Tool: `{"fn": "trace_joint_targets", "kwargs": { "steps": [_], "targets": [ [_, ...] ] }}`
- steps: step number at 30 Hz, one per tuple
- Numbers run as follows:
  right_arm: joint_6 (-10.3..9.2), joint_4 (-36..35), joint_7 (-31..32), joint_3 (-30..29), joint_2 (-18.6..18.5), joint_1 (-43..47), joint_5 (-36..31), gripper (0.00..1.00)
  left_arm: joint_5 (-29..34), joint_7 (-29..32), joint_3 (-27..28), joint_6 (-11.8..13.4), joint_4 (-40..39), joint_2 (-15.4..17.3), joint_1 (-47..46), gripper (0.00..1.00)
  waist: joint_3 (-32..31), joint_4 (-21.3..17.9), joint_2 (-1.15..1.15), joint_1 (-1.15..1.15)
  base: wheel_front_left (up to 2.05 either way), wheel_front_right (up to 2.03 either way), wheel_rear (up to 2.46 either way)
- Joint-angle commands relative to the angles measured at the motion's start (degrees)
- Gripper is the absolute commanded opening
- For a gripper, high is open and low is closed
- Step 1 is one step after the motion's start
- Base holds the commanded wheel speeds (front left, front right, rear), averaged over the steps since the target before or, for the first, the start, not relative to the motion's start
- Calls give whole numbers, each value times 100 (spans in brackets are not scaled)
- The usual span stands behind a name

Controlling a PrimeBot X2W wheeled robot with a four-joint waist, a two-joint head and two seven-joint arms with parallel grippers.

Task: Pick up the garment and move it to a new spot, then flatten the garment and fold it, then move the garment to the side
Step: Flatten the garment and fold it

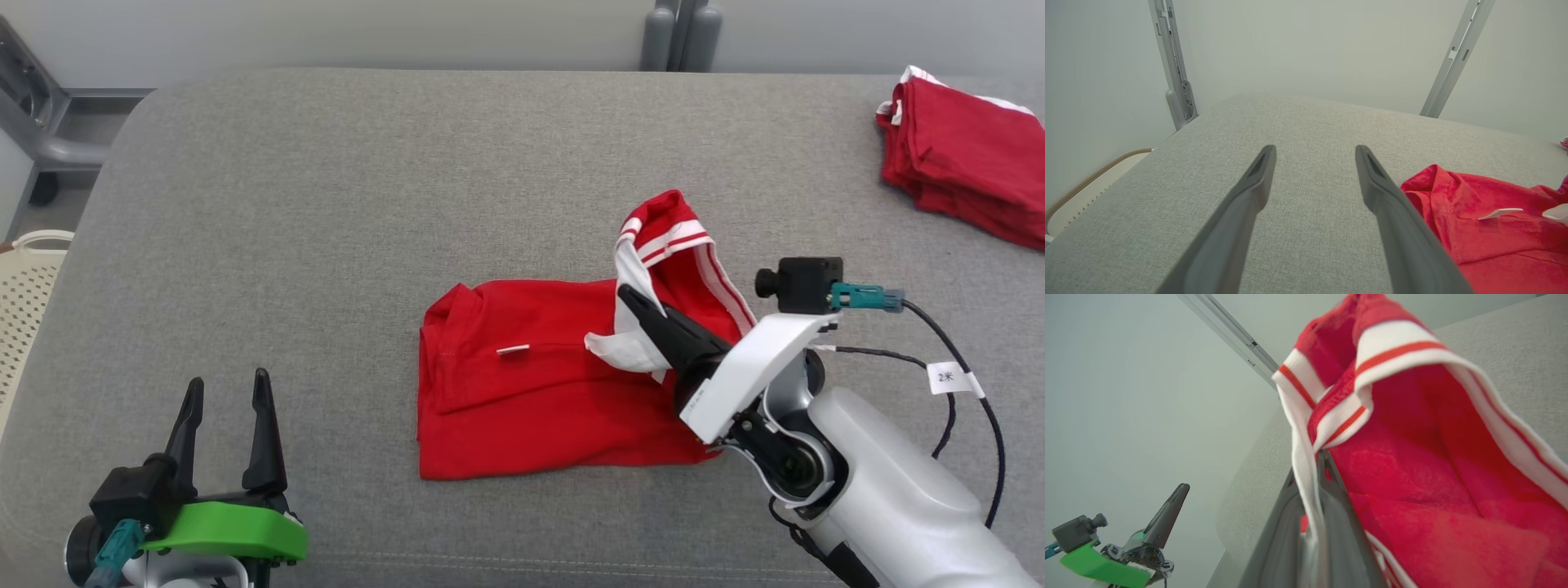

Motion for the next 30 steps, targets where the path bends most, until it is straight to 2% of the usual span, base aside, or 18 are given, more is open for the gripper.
{"fn": "trace_joint_targets", "kwargs": {
  "steps": [1, 17, 29, 30],
  "targets": [
    [1, 67, -23, 41, 79, -82, -35, 0, -38, -11, -20, 16, 4, 6, -86, 100, -2, 121, 0, 0, 0, 0, 0],
    [1, 1674, -233, 388, 1147, -793, -376, 0, -252, -11, -604, 115, 81, 6, -293, 100, 128, 712, 0, 0, 0, 0, 0],
    [1, 2804, -621, 664, 1387, -1161, -246, 0, -341, -11, -943, 144, 230, 6, -442, 100, 194, 1129, 0, 0, 0, 0, 0],
    [1, 2868, -639, 702, 1394, -1193, -227, 13, -341, -11, -965, 152, 242, 6, -450, 100, 196, 1147, 0, 0, 0, 0, 0]
  ]
}}
